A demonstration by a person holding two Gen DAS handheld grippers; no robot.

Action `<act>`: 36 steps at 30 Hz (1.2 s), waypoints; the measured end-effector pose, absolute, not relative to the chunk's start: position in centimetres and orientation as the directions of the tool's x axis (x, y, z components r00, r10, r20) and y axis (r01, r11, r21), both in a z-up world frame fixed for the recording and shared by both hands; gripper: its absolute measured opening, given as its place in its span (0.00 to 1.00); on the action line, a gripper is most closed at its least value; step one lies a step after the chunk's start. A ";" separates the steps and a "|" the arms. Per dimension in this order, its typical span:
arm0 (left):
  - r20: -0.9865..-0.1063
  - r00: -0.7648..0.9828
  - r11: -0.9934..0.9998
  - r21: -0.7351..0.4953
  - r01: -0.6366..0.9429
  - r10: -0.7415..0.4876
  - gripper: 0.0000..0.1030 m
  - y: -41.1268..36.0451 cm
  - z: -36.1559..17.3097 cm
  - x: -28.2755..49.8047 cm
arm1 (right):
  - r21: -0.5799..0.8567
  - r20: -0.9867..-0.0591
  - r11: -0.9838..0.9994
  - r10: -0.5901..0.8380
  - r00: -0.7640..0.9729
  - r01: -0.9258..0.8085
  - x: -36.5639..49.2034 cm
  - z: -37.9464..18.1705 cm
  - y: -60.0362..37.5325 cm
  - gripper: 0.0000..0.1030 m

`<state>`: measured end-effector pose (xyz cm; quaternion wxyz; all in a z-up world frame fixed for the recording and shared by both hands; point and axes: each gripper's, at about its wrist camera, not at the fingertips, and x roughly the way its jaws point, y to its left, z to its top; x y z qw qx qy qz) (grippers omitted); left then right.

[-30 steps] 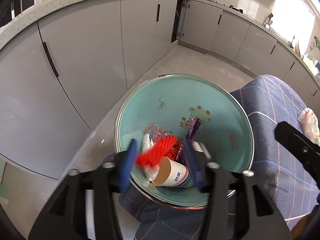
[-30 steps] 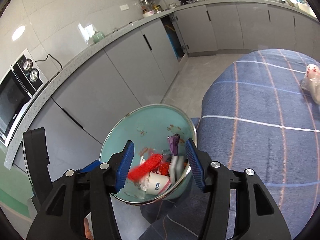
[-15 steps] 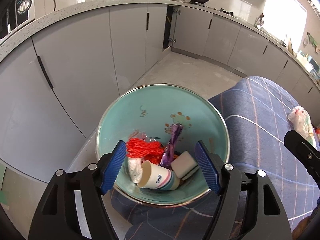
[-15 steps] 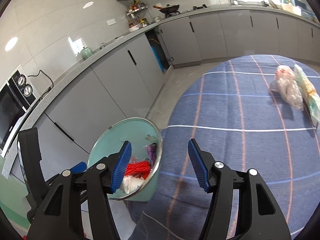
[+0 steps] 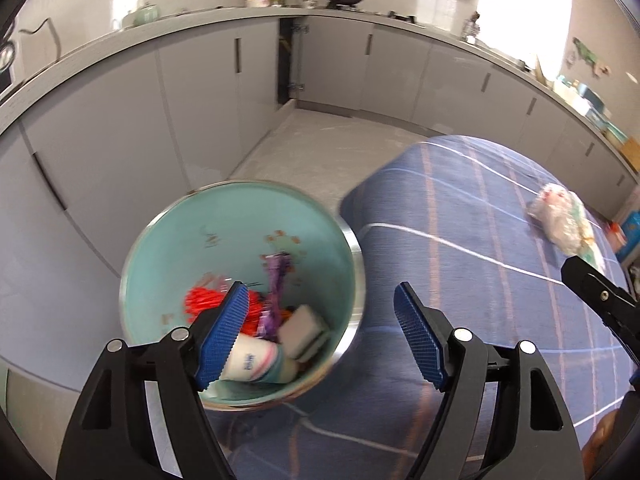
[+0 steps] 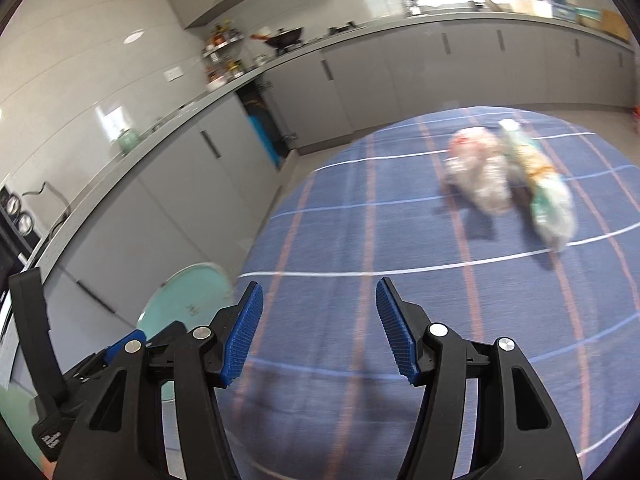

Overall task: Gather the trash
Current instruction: 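Move both open grippers back toward the clear plastic bags, then grasp the printed plastic bag with the right gripper while the left grasps the clear bag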

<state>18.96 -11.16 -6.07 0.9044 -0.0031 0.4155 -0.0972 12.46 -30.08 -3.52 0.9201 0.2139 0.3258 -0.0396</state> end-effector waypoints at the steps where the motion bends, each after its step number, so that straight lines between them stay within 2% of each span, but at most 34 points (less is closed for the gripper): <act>1: -0.752 0.630 0.977 -0.094 0.191 -0.195 0.72 -11.9 -6.0 19.0 | 0.366 -0.616 0.901 0.048 0.786 0.232 12.1 -3.5 -31.0 0.57; 13: -0.745 0.599 0.936 -0.097 0.339 -0.294 0.72 -19.7 -5.9 19.1 | 0.347 -0.616 0.841 -0.129 0.777 0.415 10.0 -3.5 -41.0 0.57; 19: -0.747 0.583 0.919 -0.098 0.381 -0.321 0.72 -22.8 -5.9 19.8 | 0.342 -0.636 0.809 -0.175 0.751 0.478 10.9 -4.3 -45.8 0.57; 30: -0.737 0.572 0.895 -0.101 0.434 -0.361 0.72 -28.2 -5.7 22.3 | 0.335 -0.718 0.805 -0.118 0.686 0.489 16.3 -7.3 -50.4 0.57; 31: -0.733 0.573 0.892 -0.101 0.441 -0.366 0.72 -28.6 -5.6 22.5 | 0.347 -0.725 0.802 -0.099 0.681 0.486 16.7 -7.8 -50.7 0.54; 35: -0.722 0.571 0.877 -0.103 0.470 -0.391 0.72 -30.9 -5.2 23.4 | 0.376 -0.739 0.801 -0.043 0.673 0.465 17.3 -9.0 -51.4 0.29; 36: -0.718 0.569 0.871 -0.107 0.479 -0.401 0.72 -31.6 -5.0 23.7 | 0.373 -0.734 0.804 -0.049 0.677 0.463 17.1 -8.9 -51.4 0.27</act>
